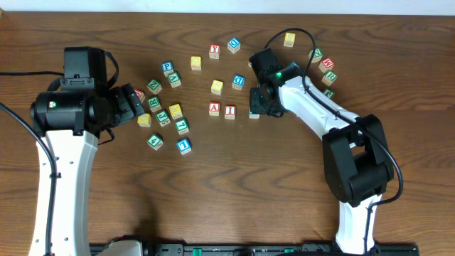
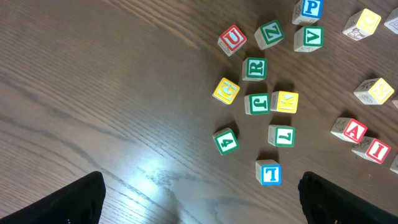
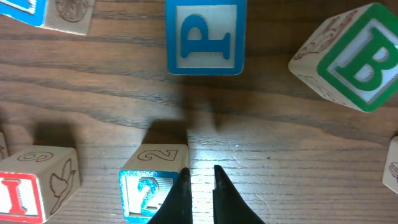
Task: Spell out AI2
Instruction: 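Open the right gripper and raise it toward the upper right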
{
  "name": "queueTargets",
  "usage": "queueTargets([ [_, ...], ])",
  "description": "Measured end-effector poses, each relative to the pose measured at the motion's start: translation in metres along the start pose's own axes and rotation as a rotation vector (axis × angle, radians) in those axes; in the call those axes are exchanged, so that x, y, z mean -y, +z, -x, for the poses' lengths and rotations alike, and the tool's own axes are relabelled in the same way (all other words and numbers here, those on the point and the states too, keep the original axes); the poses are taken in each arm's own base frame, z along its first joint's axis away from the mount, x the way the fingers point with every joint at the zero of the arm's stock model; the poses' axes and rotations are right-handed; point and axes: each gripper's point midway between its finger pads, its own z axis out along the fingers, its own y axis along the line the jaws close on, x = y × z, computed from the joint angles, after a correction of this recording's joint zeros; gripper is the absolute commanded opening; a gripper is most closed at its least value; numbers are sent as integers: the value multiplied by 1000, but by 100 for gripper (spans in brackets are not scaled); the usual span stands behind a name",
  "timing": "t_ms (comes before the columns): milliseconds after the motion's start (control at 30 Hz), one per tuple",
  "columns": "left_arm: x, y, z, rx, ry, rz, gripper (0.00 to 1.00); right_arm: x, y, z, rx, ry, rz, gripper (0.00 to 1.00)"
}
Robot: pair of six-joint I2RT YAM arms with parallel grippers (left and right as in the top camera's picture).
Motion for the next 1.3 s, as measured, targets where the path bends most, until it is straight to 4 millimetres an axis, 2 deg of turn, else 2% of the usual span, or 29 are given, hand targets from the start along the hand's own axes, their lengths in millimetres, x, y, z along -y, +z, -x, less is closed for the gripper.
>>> queueTargets([
  [233,0,0,0,0,0,0,98,-2,0,1,6,-5,6,7],
  [433,0,0,0,0,0,0,98,1,-2,1,-1,-22,-6,16],
  [533,0,0,0,0,0,0,98,1,-11,6,-4,-33,-8,18],
  [600,0,0,0,0,0,0,98,-7,-23,21,31,-38,21,17],
  [733,0,0,0,0,0,0,98,-36,-48,54,142,-41,132,14],
  [867,0,0,0,0,0,0,98,-52,-52,55,156,-11,177,6],
  [967,0,0,0,0,0,0,98,-56,-50,48,139,12,184,6],
  [1133,0,0,0,0,0,0,98,-44,-47,50,125,58,175,6],
  [1233,1,0,2,8,-2,-4,98,-25,-47,57,117,102,175,6],
  [1300,6,0,14,57,-10,-24,98,-11,-46,60,102,131,180,6],
])
